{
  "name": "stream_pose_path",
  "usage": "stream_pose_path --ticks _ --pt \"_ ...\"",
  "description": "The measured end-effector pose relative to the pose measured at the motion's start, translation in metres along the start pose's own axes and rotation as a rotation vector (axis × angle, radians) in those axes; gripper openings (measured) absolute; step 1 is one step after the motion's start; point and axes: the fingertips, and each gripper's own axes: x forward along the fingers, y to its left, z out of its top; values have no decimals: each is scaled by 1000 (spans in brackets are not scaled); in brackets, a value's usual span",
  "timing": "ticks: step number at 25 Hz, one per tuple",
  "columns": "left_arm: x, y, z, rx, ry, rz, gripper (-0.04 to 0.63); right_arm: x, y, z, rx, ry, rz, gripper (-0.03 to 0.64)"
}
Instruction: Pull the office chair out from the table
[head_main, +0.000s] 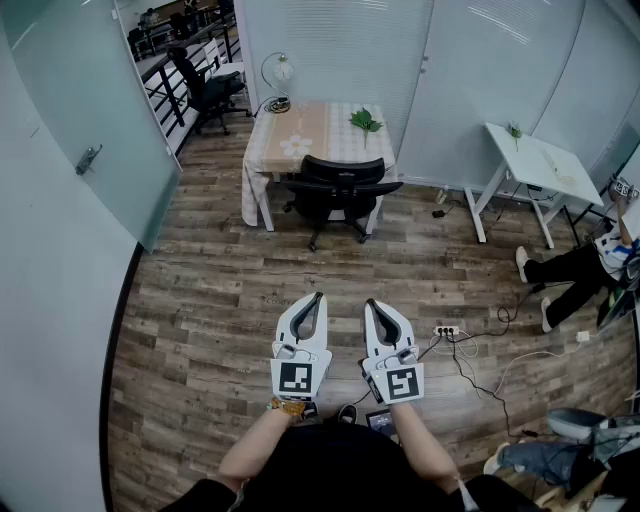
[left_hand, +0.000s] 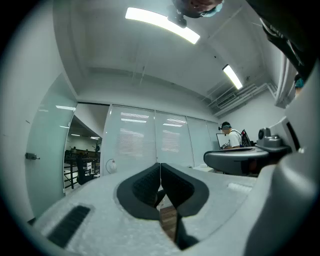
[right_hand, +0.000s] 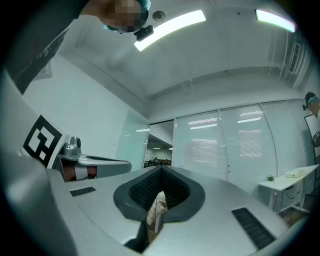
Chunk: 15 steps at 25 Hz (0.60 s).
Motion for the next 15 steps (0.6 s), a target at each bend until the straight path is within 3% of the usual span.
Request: stream_pose_path --ticks 8,15 --pt "10 38 -5 32 42 -36 17 28 12 -6 -20 13 -26 3" --pt "34 59 -22 73 51 -67 18 54 7 -31 -54 48 19 3"
